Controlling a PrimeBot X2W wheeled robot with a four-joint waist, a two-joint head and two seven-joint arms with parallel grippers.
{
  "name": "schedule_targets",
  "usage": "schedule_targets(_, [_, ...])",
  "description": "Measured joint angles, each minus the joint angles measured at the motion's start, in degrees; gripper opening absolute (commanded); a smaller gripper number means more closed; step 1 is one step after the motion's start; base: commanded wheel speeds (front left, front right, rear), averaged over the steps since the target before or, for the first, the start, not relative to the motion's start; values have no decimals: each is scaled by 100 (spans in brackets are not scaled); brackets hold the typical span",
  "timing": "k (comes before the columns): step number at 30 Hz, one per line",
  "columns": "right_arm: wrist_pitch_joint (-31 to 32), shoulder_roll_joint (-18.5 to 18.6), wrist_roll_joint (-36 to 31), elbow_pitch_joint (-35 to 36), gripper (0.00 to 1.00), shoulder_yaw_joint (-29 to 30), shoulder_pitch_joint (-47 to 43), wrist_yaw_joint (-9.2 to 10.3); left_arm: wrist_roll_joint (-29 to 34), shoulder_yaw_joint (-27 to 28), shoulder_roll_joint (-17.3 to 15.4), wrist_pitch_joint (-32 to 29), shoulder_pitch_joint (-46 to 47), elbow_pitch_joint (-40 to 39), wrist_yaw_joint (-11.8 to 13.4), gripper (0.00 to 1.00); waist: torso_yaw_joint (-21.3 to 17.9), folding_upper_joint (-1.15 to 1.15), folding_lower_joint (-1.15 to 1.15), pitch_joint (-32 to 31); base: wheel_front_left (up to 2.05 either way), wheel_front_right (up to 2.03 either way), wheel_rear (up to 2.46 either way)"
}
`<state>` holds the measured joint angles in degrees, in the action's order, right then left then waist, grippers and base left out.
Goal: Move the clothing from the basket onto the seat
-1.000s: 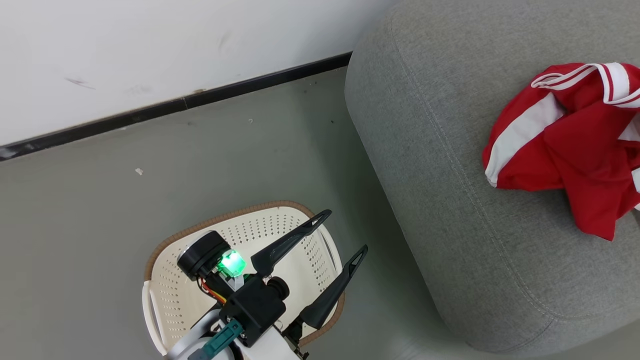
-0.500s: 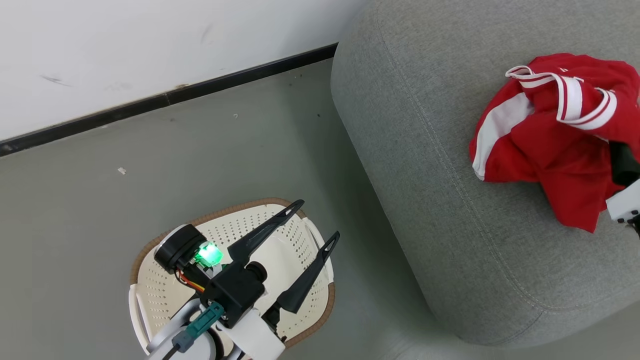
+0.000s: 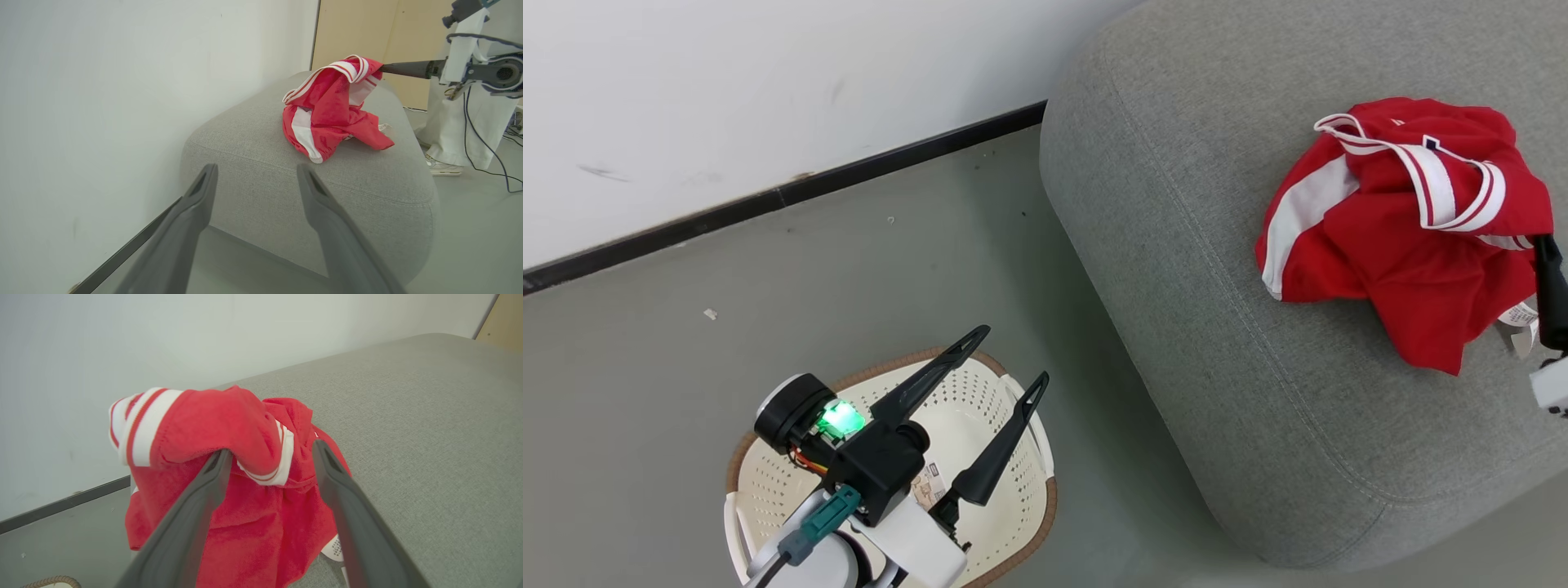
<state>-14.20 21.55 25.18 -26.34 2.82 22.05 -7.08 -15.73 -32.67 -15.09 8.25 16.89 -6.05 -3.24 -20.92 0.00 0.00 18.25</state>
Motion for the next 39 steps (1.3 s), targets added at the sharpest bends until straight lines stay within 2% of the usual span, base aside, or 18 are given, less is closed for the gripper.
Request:
schedule_targets(8, [0, -124, -60, 545, 100, 214, -540, 0, -180, 259, -5, 225, -243, 196, 85, 100, -104, 0, 0, -220, 0, 0, 0])
schedule_targets(23, [0, -521, -482, 1512, 100, -241, -688, 0, -345, 911, 19, 482, -787, 631, 632, 100, -40, 0, 0, -676, 0, 0, 0])
schedule_targets(33, [0, -772, -979, 1850, 100, -635, -770, 0, -534, 1574, 107, 600, -1411, 842, 1212, 100, 336, 0, 0, -927, 0, 0, 0])
schedule_targets(39, [0, -1055, -1243, 1881, 100, -708, -773, 0, -595, 1948, 210, 604, -1734, 953, 1440, 100, 626, 0, 0, -1055, 0, 0, 0])
